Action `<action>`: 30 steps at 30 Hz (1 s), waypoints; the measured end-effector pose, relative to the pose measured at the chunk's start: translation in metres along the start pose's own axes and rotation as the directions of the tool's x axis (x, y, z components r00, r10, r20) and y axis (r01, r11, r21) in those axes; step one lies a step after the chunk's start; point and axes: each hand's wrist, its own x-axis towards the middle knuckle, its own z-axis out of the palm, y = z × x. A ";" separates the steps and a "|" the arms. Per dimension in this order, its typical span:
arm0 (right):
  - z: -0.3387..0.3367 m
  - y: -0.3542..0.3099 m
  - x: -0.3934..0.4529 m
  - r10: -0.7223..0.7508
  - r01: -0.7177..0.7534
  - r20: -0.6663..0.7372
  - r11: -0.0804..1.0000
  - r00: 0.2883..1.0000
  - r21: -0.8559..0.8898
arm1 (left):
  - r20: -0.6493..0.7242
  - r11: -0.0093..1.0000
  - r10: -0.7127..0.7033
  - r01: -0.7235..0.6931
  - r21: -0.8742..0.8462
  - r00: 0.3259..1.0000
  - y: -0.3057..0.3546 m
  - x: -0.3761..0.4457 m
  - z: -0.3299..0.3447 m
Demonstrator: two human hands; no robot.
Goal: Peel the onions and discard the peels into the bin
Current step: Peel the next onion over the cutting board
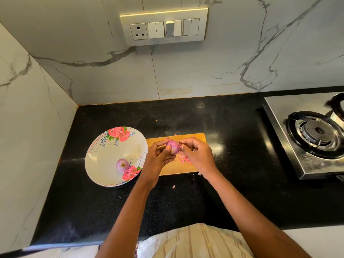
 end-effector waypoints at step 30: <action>0.002 -0.009 -0.002 -0.049 0.044 0.060 0.996 0.997 0.079 | 0.021 1.000 0.014 -0.014 0.017 1.000 0.003 -0.002 -0.003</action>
